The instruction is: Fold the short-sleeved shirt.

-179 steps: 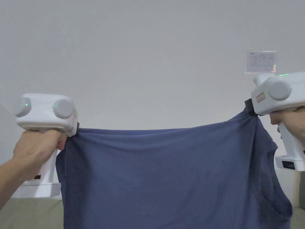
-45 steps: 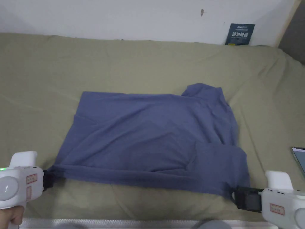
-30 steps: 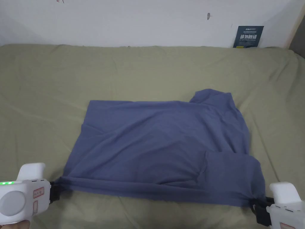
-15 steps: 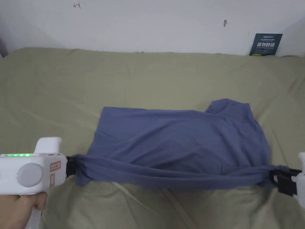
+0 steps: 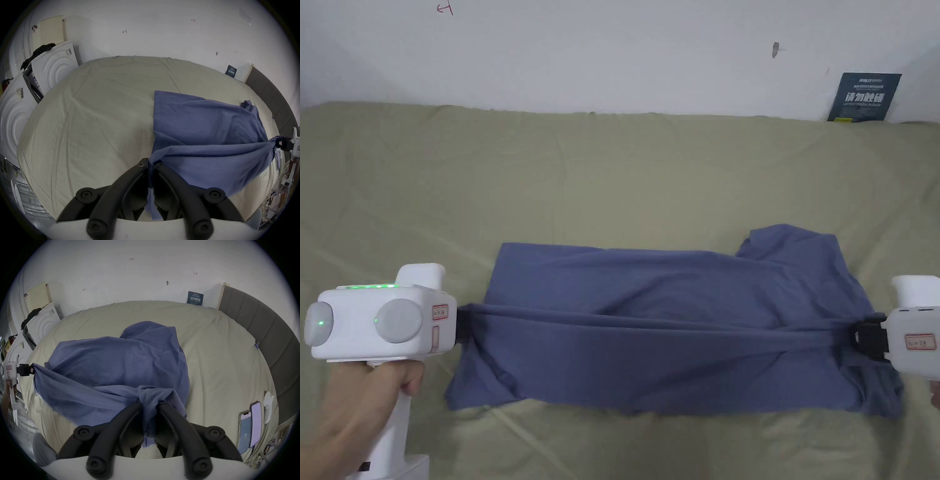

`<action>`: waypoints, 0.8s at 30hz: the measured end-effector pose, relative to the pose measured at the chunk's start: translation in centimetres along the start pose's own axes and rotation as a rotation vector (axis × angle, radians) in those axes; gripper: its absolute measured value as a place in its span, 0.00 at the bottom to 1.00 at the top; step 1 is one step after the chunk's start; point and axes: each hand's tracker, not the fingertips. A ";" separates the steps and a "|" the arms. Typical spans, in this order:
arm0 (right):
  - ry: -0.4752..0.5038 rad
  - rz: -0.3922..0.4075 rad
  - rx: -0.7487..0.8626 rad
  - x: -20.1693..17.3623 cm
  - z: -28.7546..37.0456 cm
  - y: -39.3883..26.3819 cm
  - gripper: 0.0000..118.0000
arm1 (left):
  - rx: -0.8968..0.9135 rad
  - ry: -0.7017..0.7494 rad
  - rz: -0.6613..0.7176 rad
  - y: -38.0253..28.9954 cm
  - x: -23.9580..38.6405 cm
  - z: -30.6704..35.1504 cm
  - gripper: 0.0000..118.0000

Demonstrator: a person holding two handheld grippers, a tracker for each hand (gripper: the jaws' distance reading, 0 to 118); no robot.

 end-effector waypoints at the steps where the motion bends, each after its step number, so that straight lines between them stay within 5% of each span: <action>1: -0.010 0.002 -0.022 0.1 -0.9 0.2 0.09 | -0.005 0.001 -0.005 0.3 0.3 -0.7 0.01; 6: -0.011 -0.050 -0.075 0.7 -3.1 0.5 0.11 | -0.023 0.008 -0.010 1.1 1.1 -2.8 0.02; 7: -0.022 -0.085 -0.067 0.9 -3.1 0.4 0.19 | -0.018 0.000 0.002 1.1 1.0 -3.1 0.08; 9: -0.080 -0.134 -0.055 1.2 -3.0 0.2 0.78 | -0.019 0.020 0.024 1.1 0.7 -3.5 0.77; 10: -0.055 -0.136 -0.055 1.6 -2.8 -0.1 0.98 | -0.039 0.022 0.055 0.7 0.2 -3.9 1.00; 19: -0.033 -0.156 -0.056 3.4 1.8 -6.4 0.99 | -0.052 0.028 0.023 -3.8 -2.0 1.3 0.95; 20: -0.010 -0.166 -0.054 3.5 2.3 -7.4 0.83 | -0.065 0.031 0.024 -4.7 -2.4 2.0 0.84; 21: 0.002 -0.166 -0.041 2.8 2.9 -8.0 0.49 | -0.065 0.033 0.032 -5.4 -2.5 2.7 0.59; 22: 0.004 -0.163 -0.027 2.5 3.5 -8.9 0.07 | -0.054 0.029 0.038 -6.2 -2.6 3.5 0.17; 23: -0.008 -0.164 -0.024 2.3 3.6 -9.6 0.00 | -0.061 0.012 0.039 -6.9 -2.5 3.9 0.00; 24: -0.058 -0.141 -0.008 1.9 4.0 -10.3 0.00 | -0.056 0.008 0.036 -7.7 -3.9 2.5 0.00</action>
